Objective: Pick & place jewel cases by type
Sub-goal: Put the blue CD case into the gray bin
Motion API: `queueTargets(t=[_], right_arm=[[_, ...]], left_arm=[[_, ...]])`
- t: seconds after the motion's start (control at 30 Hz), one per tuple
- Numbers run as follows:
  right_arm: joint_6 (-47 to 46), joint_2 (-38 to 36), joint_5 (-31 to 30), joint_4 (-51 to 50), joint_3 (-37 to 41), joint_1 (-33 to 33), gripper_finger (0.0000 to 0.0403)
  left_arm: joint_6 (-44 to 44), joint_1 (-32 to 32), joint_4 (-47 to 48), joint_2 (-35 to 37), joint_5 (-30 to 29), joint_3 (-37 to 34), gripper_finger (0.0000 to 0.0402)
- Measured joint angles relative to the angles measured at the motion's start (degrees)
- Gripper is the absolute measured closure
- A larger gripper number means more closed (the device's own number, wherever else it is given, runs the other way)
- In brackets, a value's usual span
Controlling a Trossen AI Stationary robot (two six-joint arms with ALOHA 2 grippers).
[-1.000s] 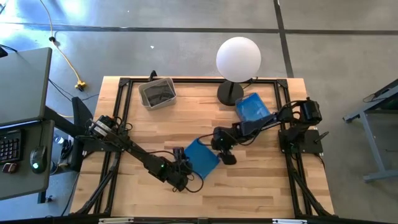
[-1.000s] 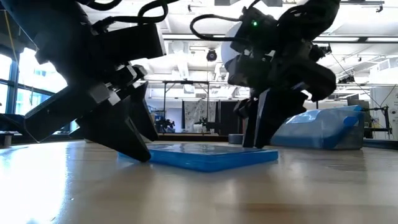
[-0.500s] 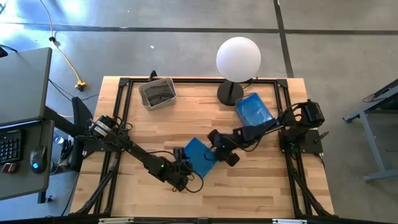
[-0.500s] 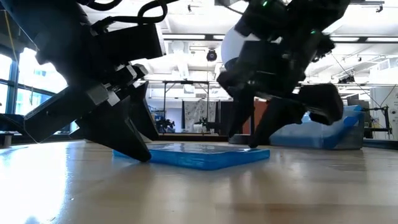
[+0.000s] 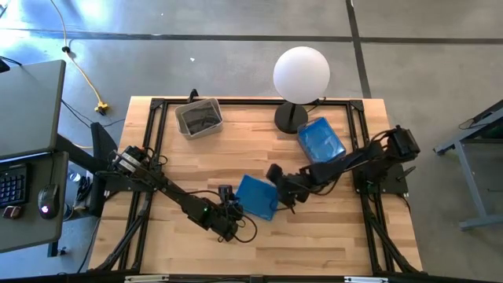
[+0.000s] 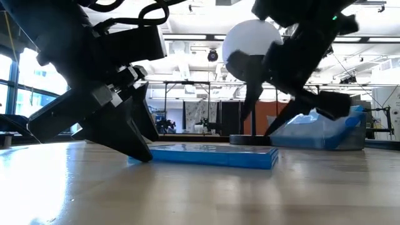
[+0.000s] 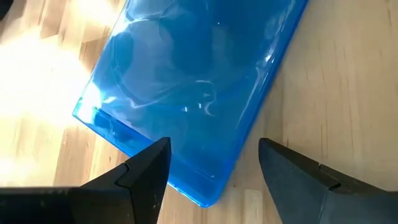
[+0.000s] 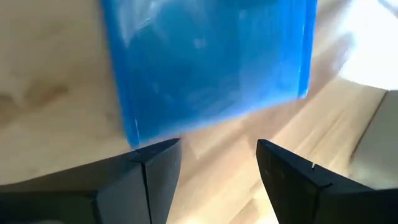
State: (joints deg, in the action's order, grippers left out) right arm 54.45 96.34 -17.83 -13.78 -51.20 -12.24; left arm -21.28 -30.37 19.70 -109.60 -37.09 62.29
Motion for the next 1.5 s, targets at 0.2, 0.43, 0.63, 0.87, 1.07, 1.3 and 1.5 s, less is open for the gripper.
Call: queueTargets(t=[0.2,0.43,0.63,0.87,1.07,1.3,1.5], right_arm=[[-5.8,1.9,3.1,-2.2,0.0,6.1,0.0199],[-4.5,3.6,10.4,-0.9,-0.1,5.4,0.0199],[-4.4,3.8,13.3,4.2,0.0,-0.6,0.0199],[-2.9,3.8,9.5,9.7,0.0,-6.6,0.0199],[-3.3,4.7,10.6,10.0,0.1,-7.5,0.0198],[-3.0,7.4,9.8,7.5,-0.4,-8.0,0.0198],[-1.8,7.4,1.8,4.7,-0.4,-10.4,0.0199]], left_arm=[[2.1,0.0,0.2,-0.1,-1.0,0.0,0.0160],[7.4,0.1,0.9,-0.2,-5.6,-0.2,0.0160],[8.2,0.5,0.7,-0.2,-7.3,-0.2,0.0160],[7.9,1.6,-1.2,-0.2,-4.8,-0.2,0.0160],[7.8,1.5,-7.0,-0.4,-1.8,-0.2,0.0160],[6.9,1.5,-6.6,-0.7,-0.3,0.0,0.0160],[6.2,1.5,-4.2,-1.4,0.7,0.3,0.0161]])
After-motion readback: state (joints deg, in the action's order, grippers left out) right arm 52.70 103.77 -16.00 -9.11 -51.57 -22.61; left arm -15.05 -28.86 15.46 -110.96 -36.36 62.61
